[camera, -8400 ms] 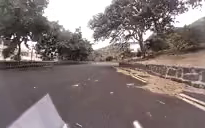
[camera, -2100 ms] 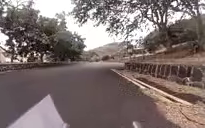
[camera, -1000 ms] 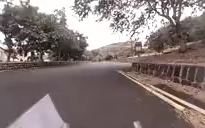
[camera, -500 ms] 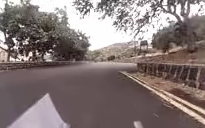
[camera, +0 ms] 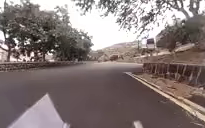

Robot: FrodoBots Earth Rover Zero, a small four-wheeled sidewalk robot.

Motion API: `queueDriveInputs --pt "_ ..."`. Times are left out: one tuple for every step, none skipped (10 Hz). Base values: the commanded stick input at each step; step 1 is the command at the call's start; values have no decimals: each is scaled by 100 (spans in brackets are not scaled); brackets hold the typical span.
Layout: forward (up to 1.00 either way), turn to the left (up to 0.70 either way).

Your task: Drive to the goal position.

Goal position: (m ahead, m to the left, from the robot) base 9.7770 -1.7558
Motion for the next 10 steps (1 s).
queueDriveInputs --pt "100 -32" --pt "100 -4" --pt "100 -10" --pt "100 -16" --pt "100 -9" --pt "100 -1" --pt "100 -34" --pt "100 -34" --pt "100 -27" --pt "100 -13"
